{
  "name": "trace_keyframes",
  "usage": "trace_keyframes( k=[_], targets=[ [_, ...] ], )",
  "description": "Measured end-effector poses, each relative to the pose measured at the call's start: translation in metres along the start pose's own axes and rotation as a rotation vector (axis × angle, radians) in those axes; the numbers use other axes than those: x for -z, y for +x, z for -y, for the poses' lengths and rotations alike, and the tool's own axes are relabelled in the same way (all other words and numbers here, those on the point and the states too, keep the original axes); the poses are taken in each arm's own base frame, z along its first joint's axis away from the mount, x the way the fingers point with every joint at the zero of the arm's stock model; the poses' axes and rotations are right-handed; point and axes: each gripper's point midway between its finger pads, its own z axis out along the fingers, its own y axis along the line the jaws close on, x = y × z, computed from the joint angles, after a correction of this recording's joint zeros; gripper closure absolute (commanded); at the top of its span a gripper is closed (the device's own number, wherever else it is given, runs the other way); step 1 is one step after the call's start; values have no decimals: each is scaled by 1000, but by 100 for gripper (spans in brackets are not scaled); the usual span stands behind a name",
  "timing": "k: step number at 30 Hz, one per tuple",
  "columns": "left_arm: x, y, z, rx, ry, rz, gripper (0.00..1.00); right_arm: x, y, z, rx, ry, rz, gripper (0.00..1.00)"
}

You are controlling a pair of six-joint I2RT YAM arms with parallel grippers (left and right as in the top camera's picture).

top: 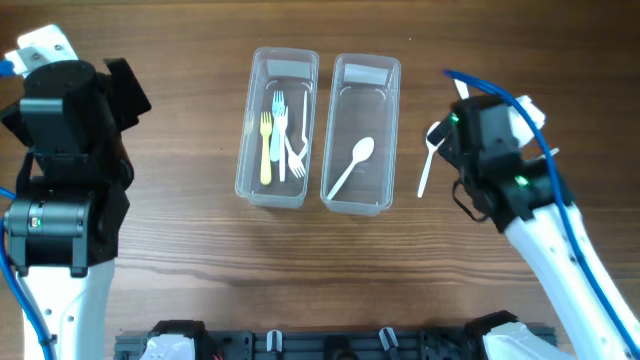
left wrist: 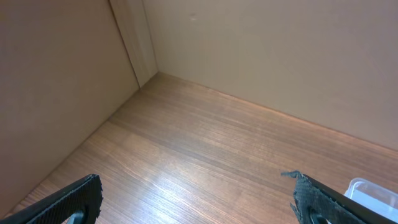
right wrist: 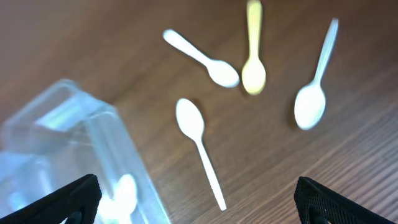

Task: Pack container
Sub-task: 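Move the right gripper to another white spoon and grasp it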

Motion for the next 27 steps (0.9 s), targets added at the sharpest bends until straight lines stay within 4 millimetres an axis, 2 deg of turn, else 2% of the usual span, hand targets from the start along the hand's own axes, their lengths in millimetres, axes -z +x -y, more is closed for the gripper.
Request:
trace_keyframes(
  k=[2, 3, 4, 6, 8, 12, 15, 17, 21, 24, 26, 27],
  targets=[
    [0, 0, 0, 0, 0, 0, 0, -21, 11, -1, -16, 51, -38, 0],
    [0, 0, 0, 0, 0, 0, 0, -41, 23, -2, -14, 93, -79, 0],
    [0, 0, 0, 0, 0, 0, 0, -71, 45, 3, 2, 163, -156, 0],
    [0, 0, 0, 1, 0, 1, 0, -97, 65, 3, -17, 187, -238, 0],
    [0, 0, 0, 0, 0, 0, 0, -112, 71, 4, -63, 177, -299, 0],
    [0, 0, 0, 0, 0, 0, 0, -122, 64, 5, -111, 147, -327, 0],
    [0, 0, 0, 0, 0, 1, 0, -127, 57, -13, -99, 43, -335, 0],
    [0, 0, 0, 0, 0, 0, 0, -126, 59, -19, -81, 11, -351, 1],
    [0, 0, 0, 0, 0, 0, 0, -127, 63, -21, 21, -17, -370, 7],
    [0, 0, 0, 0, 0, 0, 0, -133, 69, -17, 134, -17, -388, 8],
    [0, 0, 0, 0, 0, 0, 0, -139, 75, -13, 226, -17, -406, 16],
    [0, 0, 0, 0, 0, 0, 0, -141, 78, -11, 255, -13, -416, 24]
  ],
)
